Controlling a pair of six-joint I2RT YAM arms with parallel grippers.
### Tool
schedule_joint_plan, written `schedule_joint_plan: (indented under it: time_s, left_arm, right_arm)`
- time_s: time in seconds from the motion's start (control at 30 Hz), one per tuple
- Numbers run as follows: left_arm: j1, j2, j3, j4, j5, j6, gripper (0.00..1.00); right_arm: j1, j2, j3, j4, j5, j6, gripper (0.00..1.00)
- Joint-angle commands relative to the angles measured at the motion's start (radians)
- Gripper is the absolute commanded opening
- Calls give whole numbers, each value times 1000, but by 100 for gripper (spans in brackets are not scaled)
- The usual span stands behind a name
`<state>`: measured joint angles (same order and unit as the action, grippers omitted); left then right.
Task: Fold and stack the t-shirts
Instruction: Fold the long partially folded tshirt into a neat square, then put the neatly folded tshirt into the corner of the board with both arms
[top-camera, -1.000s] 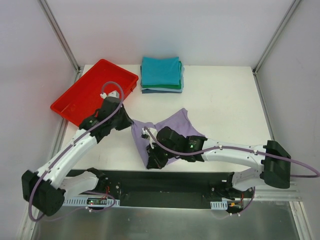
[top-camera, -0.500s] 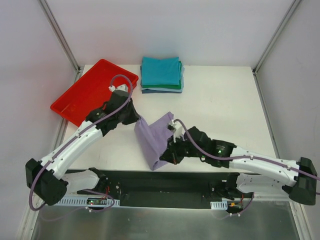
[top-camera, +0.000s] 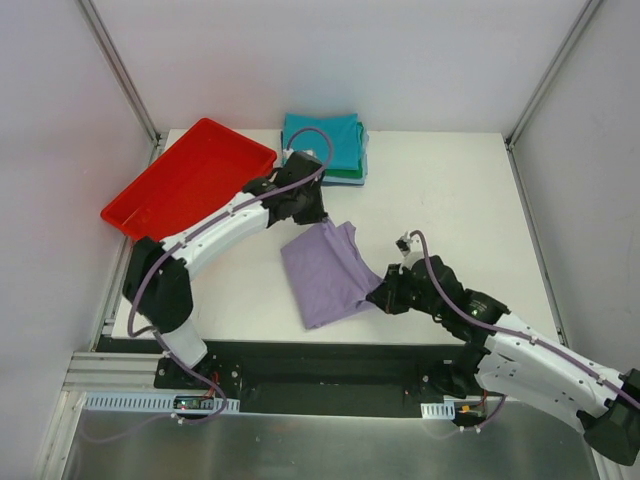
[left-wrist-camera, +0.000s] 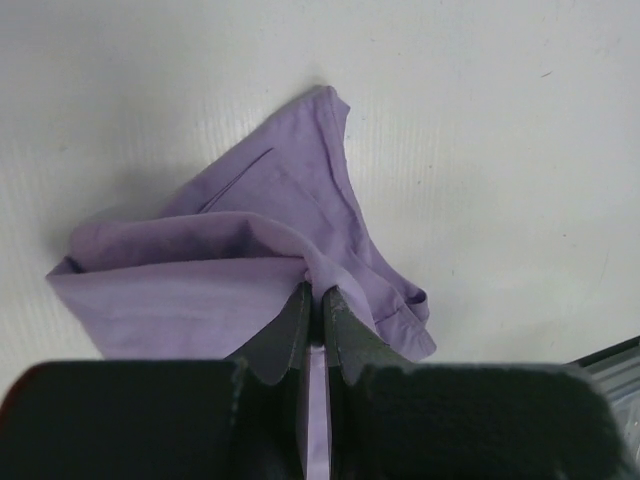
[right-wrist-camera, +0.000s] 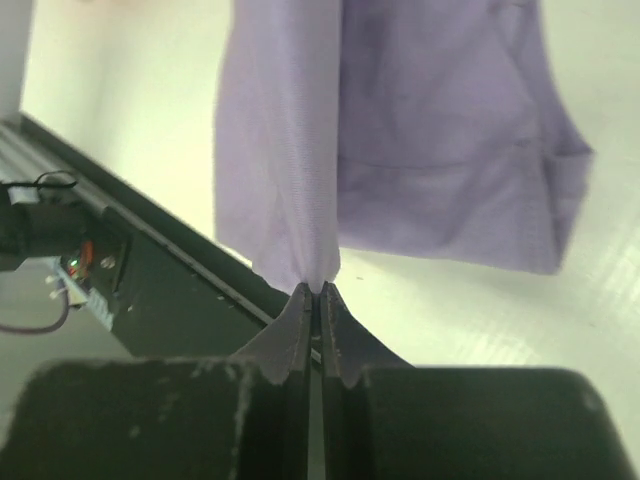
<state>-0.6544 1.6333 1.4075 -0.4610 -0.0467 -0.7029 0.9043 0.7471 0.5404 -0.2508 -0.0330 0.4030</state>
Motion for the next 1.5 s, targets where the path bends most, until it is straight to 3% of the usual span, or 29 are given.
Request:
schedule_joint_plan:
  time_s: [0.0, 0.47, 0.6, 0.67, 0.73, 0.8, 0.87, 0.9, 0.97, 1.13, 1.2, 1.33, 1.47]
  left_arm:
    - [-5, 101, 108, 33, 42, 34, 0]
    - [-14, 361, 289, 32, 107, 71, 0]
    - [-14, 404, 318, 31, 102, 77, 0]
    - [-14, 424, 330, 31, 103, 85, 0]
    - [-14, 431, 331, 31, 119, 91, 17]
    - [-14, 425, 326, 30, 117, 92, 28]
    - [-14, 409, 323, 31, 108, 98, 52]
    - [-14, 398, 323, 31, 108, 103, 63]
    - [-14, 363, 315, 30, 126, 117, 98]
    - [-14, 249, 226, 33, 224, 137, 99]
    - [-14, 203, 156, 36, 275, 128, 99]
    - [-14, 125, -23, 94, 363, 92, 99]
    - [-10, 94, -160, 140, 373, 51, 99]
  right_arm:
    - [-68, -32, -46, -51, -13, 45, 0]
    - [-189, 24, -129, 4, 27, -18, 2]
    - [-229, 70, -126, 16, 91, -61, 6]
    - [-251, 106, -119, 15, 85, -72, 14]
    - [-265, 133, -111, 12, 87, -75, 29]
    - [-272, 143, -97, 1, 114, -87, 32]
    - [-274, 126, -82, -13, 146, -102, 36]
    - [-274, 115, -74, -27, 163, -104, 43]
    - [-274, 81, -53, -60, 185, -101, 65]
    - [-274, -34, -49, -81, 101, -69, 79]
    - [-274, -69, -66, -26, -38, -46, 98]
    - [-272, -49, -117, 207, -318, 51, 96]
    - [-272, 111, -106, 286, -352, 82, 96]
